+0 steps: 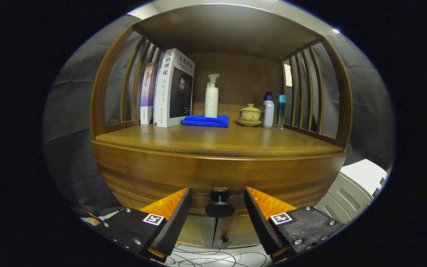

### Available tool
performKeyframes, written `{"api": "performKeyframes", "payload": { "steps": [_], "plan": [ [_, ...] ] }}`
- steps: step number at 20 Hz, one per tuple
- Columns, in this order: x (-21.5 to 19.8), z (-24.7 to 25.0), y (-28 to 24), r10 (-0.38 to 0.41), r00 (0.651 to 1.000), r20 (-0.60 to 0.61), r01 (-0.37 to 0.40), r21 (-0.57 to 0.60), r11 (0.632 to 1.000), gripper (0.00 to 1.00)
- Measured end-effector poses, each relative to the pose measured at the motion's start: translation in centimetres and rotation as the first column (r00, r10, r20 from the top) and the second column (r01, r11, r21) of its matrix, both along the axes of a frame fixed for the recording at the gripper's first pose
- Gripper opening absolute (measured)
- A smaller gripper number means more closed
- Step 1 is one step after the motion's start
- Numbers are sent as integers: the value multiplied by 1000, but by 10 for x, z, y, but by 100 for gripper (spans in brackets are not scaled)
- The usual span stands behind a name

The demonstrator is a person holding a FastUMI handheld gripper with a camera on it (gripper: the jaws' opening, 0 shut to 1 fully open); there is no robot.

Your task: Pull open the drawer, take out the items inside it, and place them on the countertop above the cabinet.

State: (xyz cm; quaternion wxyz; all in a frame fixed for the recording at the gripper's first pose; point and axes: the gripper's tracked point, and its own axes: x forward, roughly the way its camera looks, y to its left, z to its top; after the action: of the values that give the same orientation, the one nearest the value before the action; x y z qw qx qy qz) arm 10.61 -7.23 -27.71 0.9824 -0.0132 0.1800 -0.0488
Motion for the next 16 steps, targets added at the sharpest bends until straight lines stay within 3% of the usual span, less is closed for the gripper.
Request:
{"api": "performKeyframes", "payload": {
  "steps": [7,9,16],
  "plan": [
    [3,-16,3,12,1000,-25,-12,-12,1000,69],
    [3,-16,-3,-1,1000,-19,0,-24,1000,57],
    [2,-18,-3,3,1000,8,-3,41,999,35]
  ]
}}
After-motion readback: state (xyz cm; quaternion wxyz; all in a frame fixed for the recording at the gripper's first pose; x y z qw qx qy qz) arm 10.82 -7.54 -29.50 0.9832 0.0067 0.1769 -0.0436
